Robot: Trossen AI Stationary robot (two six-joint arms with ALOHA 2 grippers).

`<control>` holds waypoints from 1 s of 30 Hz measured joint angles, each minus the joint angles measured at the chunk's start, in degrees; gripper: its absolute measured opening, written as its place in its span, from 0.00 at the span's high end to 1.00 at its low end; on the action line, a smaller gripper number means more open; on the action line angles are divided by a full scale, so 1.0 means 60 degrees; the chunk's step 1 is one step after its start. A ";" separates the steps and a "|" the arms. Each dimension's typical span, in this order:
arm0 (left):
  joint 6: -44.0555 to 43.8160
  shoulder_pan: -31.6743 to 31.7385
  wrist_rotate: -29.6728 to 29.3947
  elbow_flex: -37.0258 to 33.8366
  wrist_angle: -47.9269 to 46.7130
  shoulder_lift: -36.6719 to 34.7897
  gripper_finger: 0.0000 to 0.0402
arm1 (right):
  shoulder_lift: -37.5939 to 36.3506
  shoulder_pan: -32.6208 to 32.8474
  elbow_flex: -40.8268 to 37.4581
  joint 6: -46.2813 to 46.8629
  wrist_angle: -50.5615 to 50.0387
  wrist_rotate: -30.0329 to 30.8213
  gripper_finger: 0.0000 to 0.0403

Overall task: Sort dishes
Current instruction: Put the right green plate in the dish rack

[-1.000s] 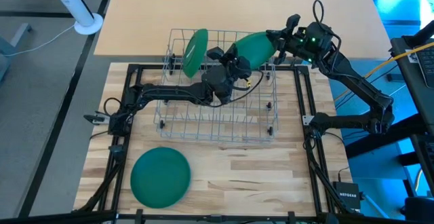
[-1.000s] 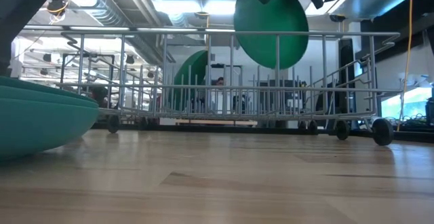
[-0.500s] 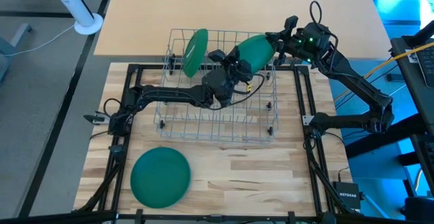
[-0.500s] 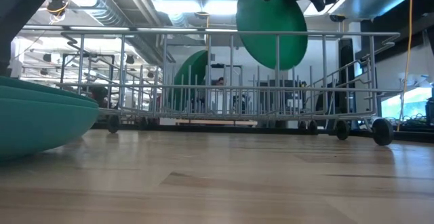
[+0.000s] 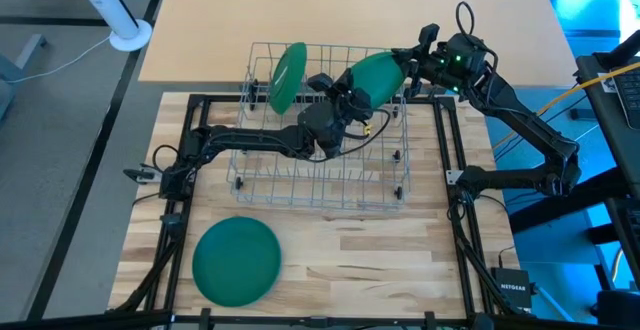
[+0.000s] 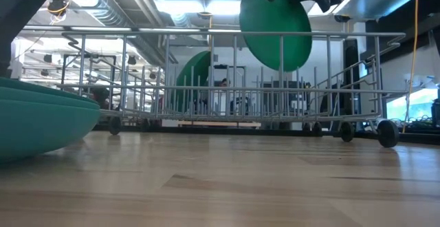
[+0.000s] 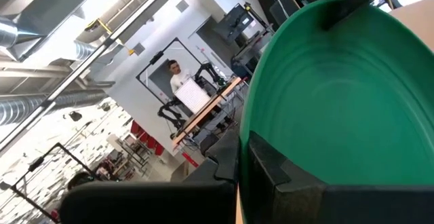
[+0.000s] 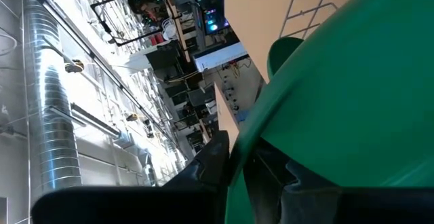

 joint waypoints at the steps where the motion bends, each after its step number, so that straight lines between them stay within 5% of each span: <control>1: 0.0000 0.0000 0.0000 0.0000 0.0000 0.0000 1.00 | 0.0000 0.0000 0.0000 0.0000 -0.0004 -0.0003 0.89; 24: -0.0029 -0.0055 0.0000 0.0000 0.0015 0.0004 1.00 | 0.0004 0.0007 0.0000 0.0350 -0.0208 0.0212 0.89; 30: -0.0077 -0.0058 0.0032 0.0000 0.0064 0.0004 1.00 | 0.0004 0.0004 0.0000 0.0462 0.0294 0.0256 0.97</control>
